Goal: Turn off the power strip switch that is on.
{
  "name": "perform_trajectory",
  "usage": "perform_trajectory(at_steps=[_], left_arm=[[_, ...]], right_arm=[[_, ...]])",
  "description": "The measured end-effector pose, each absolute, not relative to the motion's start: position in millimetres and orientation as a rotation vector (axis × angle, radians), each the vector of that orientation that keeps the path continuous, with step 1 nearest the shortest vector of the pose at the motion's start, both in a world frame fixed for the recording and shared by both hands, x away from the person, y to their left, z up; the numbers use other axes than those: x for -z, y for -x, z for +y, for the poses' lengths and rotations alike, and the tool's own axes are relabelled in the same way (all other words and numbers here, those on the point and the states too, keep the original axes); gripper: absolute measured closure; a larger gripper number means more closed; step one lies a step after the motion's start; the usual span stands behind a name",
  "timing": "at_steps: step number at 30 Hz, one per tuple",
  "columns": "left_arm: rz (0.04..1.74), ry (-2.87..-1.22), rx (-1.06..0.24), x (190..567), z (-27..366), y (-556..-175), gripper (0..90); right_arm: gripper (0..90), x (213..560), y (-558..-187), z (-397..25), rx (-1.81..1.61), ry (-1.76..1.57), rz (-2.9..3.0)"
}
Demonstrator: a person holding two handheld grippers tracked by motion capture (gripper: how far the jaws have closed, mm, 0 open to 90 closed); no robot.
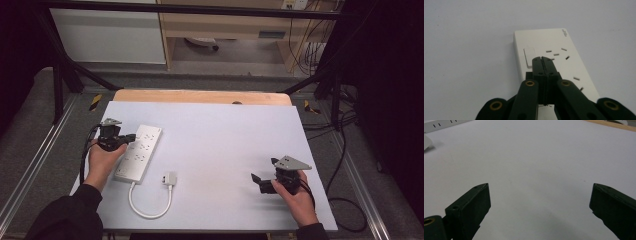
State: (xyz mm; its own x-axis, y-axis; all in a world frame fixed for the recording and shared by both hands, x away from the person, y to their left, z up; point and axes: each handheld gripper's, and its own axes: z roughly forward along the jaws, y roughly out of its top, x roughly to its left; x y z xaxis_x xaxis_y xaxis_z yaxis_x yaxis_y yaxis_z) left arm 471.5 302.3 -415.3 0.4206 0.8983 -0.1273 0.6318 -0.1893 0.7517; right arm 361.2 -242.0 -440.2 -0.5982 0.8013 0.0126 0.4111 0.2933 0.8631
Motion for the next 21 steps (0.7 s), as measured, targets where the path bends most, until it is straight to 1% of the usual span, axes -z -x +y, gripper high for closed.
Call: perform_trajectory(at_steps=[9,14,19,21], left_arm=[[1.282,-1.884,-0.455,410.6,298.1,-468.3,89.3],[1.274,-1.896,-0.459,408.2,294.8,-465.8,81.1],[1.265,-1.898,-0.461,404.4,291.9,-462.4,69.6],[1.266,-1.89,-0.466,403.5,290.1,-461.7,62.2]], right_arm=[[4.0,440.2,-361.1,-242.0,-1.238,-1.088,2.143],[4.0,440.2,-361.1,-242.2,-1.239,-1.084,2.144],[3.9,440.3,-361.3,-241.9,-1.234,-1.08,2.148],[3.9,440.3,-361.2,-241.4,-1.234,-1.081,2.149]])
